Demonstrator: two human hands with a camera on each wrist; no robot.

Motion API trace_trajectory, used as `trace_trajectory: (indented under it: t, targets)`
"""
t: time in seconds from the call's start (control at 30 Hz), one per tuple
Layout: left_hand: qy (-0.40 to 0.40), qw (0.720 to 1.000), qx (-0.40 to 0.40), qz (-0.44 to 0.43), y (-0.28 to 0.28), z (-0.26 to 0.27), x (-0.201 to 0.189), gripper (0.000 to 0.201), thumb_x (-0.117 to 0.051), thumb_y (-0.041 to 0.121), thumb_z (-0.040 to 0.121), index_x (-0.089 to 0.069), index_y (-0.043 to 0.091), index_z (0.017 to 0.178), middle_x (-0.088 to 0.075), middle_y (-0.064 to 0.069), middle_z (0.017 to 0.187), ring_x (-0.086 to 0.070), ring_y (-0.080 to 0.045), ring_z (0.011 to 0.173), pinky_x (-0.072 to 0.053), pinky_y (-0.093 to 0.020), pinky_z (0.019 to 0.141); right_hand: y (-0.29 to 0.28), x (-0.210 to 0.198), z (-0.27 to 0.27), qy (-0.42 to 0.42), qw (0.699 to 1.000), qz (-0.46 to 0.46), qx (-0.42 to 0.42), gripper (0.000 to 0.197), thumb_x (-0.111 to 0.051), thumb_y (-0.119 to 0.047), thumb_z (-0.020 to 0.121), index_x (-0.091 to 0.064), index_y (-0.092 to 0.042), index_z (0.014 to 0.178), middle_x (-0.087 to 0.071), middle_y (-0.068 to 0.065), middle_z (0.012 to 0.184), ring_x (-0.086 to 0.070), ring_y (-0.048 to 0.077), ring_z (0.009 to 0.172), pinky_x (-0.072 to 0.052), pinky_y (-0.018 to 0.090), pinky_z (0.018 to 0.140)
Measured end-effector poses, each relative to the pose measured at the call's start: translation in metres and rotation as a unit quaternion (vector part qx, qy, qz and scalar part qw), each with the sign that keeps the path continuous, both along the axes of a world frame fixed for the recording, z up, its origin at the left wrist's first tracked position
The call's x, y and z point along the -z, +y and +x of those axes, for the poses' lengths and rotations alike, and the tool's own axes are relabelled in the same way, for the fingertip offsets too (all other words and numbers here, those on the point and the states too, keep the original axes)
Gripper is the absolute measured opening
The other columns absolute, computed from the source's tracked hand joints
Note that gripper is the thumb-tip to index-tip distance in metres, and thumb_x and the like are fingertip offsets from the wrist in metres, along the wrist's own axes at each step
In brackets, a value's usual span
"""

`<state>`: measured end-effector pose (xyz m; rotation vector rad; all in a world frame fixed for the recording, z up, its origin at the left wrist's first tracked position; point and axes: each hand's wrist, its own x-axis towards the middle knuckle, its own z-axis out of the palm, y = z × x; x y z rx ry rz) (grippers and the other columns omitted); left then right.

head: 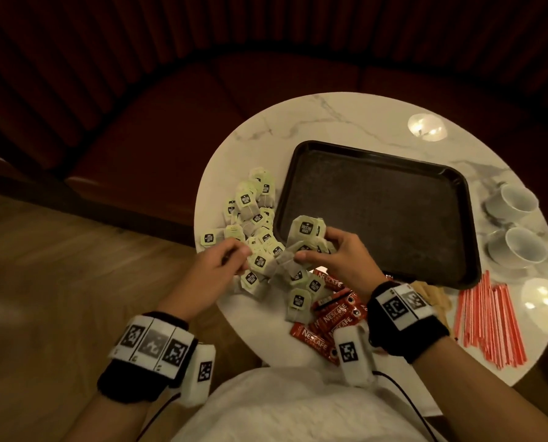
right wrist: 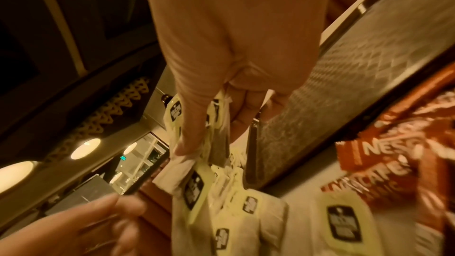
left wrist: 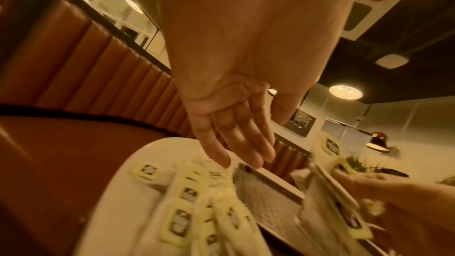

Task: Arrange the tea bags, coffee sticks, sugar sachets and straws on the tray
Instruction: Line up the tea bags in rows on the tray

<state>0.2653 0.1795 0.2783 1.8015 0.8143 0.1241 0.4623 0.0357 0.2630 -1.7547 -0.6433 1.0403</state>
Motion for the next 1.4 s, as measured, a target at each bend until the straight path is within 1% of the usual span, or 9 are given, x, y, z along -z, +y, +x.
trace_trajectory:
  t: [0.17, 0.47, 0.6, 0.73, 0.87, 1.0, 1.13, 1.3, 1.4]
  targets:
    - [-0.032, 0.994, 0.048, -0.09, -0.01, 0.037, -0.01, 0.046, -0.062, 0.057, 0.082, -0.053, 0.035, 0.122, -0.06, 0.012, 0.116, -0.063, -0.006, 0.104, -0.057, -0.032, 0.084, 0.002, -0.017, 0.002, 0.022, 0.998, 0.015, -0.053, 0.038, -0.081, -0.014, 0.077, -0.067, -0.008, 0.111, -0.074, 0.006, 0.103, -0.073, 0.021, 0.091, -0.06, 0.03, 0.08]
    - [-0.077, 0.959, 0.054, -0.267, -0.028, 0.081, -0.021, 0.038, -0.066, 0.036, 0.079, -0.063, 0.014, 0.11, -0.072, -0.011, 0.101, -0.07, -0.025, 0.095, -0.057, -0.034, 0.081, 0.001, -0.037, 0.013, 0.044, 0.992, 0.019, -0.113, 0.031, -0.072, -0.003, 0.084, -0.065, -0.011, 0.113, -0.071, 0.016, 0.107, -0.07, 0.036, 0.094, -0.06, 0.045, 0.079]
    - [-0.084, 0.942, 0.042, -0.322, -0.031, 0.091, -0.019, 0.033, -0.068, 0.031, 0.081, -0.064, 0.016, 0.11, -0.071, -0.018, 0.105, -0.068, -0.035, 0.1, -0.054, -0.045, 0.087, 0.002, -0.037, 0.019, 0.055, 0.994, 0.025, -0.096, 0.035, -0.073, -0.001, 0.082, -0.066, -0.019, 0.111, -0.073, 0.013, 0.104, -0.072, 0.029, 0.085, -0.06, 0.039, 0.071]
    - [-0.08, 0.933, 0.039, -0.349, -0.033, 0.099, -0.016, 0.028, -0.056, 0.027, 0.096, -0.059, 0.026, 0.124, -0.069, -0.015, 0.116, -0.067, -0.034, 0.103, -0.059, -0.042, 0.076, 0.005, -0.032, 0.019, 0.043, 0.997, 0.026, -0.063, 0.039, -0.077, -0.004, 0.08, -0.064, -0.014, 0.116, -0.071, 0.017, 0.106, -0.07, 0.038, 0.091, -0.057, 0.051, 0.079]
    - [-0.081, 0.943, 0.017, -0.323, -0.033, 0.103, -0.012, 0.025, -0.051, 0.029, 0.099, -0.062, 0.024, 0.121, -0.071, -0.016, 0.108, -0.071, -0.031, 0.092, -0.059, -0.033, 0.062, 0.007, -0.027, 0.017, 0.053, 0.998, 0.017, 0.003, 0.051, -0.08, -0.004, 0.077, -0.053, -0.013, 0.119, -0.068, 0.013, 0.109, -0.07, 0.022, 0.085, -0.061, 0.031, 0.069]
    - [-0.078, 0.959, -0.031, -0.272, -0.034, 0.106, -0.007, 0.027, -0.052, 0.032, 0.099, -0.066, 0.013, 0.111, -0.075, -0.009, 0.088, -0.072, -0.018, 0.069, -0.054, -0.027, 0.053, 0.005, -0.024, 0.015, 0.05, 0.998, 0.003, 0.032, 0.058, -0.083, -0.014, 0.075, -0.048, -0.012, 0.122, -0.068, 0.009, 0.112, -0.07, 0.025, 0.099, -0.059, 0.042, 0.086]
    - [-0.122, 0.954, -0.092, -0.26, -0.031, 0.11, -0.006, 0.018, -0.051, 0.029, 0.1, -0.067, 0.021, 0.102, -0.076, 0.001, 0.09, -0.072, -0.012, 0.083, -0.055, -0.023, 0.062, -0.002, -0.025, 0.017, -0.012, 0.998, -0.021, 0.052, 0.062, -0.082, -0.037, 0.075, -0.048, -0.02, 0.124, -0.058, -0.004, 0.114, -0.059, 0.012, 0.101, -0.052, 0.028, 0.085]
    - [-0.155, 0.943, -0.169, -0.242, -0.032, 0.118, -0.006, 0.016, -0.056, 0.03, 0.097, -0.066, 0.019, 0.093, -0.073, -0.007, 0.074, -0.071, -0.021, 0.069, -0.059, -0.035, 0.066, -0.003, -0.021, 0.01, 0.054, 0.995, -0.061, -0.05, 0.042, -0.078, -0.036, 0.079, -0.065, -0.009, 0.109, -0.07, 0.013, 0.113, -0.067, 0.02, 0.106, -0.052, 0.038, 0.095]
    - [-0.178, 0.939, -0.186, -0.229, -0.037, 0.123, -0.006, 0.014, -0.057, 0.028, 0.097, -0.064, 0.016, 0.095, -0.073, -0.006, 0.072, -0.07, -0.02, 0.065, -0.059, -0.035, 0.063, 0.0, -0.022, 0.006, 0.055, 0.996, -0.041, -0.063, 0.033, -0.075, -0.029, 0.085, -0.069, -0.007, 0.109, -0.073, 0.013, 0.104, -0.067, 0.015, 0.085, -0.052, 0.031, 0.078]
